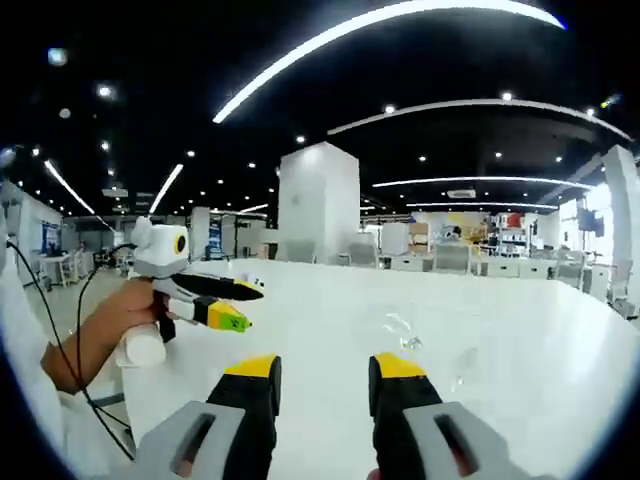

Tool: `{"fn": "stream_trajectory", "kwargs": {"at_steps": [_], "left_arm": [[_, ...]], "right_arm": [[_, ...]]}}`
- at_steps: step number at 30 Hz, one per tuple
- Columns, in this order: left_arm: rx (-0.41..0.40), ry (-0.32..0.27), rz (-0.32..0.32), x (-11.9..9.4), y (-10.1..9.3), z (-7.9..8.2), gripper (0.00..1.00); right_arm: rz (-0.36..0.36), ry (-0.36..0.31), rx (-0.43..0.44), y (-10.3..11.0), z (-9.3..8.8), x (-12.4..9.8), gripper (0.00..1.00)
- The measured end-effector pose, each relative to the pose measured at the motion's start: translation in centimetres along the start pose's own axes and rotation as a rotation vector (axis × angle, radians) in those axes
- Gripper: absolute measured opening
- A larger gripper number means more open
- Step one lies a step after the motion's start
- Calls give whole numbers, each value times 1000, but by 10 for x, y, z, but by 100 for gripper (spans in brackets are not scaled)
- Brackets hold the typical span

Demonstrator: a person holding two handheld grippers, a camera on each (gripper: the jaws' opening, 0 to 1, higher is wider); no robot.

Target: Stand the stemmed glass upright on the table place it in front of you

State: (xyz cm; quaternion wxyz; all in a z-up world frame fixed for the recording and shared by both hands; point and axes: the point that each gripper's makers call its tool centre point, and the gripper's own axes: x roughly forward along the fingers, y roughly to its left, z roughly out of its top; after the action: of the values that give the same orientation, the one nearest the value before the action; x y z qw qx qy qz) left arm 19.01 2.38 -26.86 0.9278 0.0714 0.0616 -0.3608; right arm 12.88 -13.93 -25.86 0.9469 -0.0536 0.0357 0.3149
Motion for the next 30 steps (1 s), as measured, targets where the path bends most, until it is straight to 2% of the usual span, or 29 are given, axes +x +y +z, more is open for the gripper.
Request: {"fn": "stream_trajectory", "kwargs": {"at_steps": [2, 4, 7, 10, 20, 30], "left_arm": [[-30, -21, 3, -2, 1, 5, 55], [-48, -30, 5, -2, 2, 7, 55], [-56, -24, 16, -1, 4, 6, 55], [-61, -24, 22, -1, 6, 6, 55], [-41, -26, 19, -1, 5, 7, 55], [-25, -33, 7, -2, 3, 8, 56]], "right_arm": [[-45, 21, -32, -15, 2, -3, 39], [-71, 64, -41, -25, -4, -7, 40], [-105, 93, -33, -35, -10, -12, 40], [-106, 117, -23, -40, -16, -15, 40], [-110, 92, -4, -49, -11, -24, 39], [-102, 78, 49, -65, -5, -16, 35]]}}
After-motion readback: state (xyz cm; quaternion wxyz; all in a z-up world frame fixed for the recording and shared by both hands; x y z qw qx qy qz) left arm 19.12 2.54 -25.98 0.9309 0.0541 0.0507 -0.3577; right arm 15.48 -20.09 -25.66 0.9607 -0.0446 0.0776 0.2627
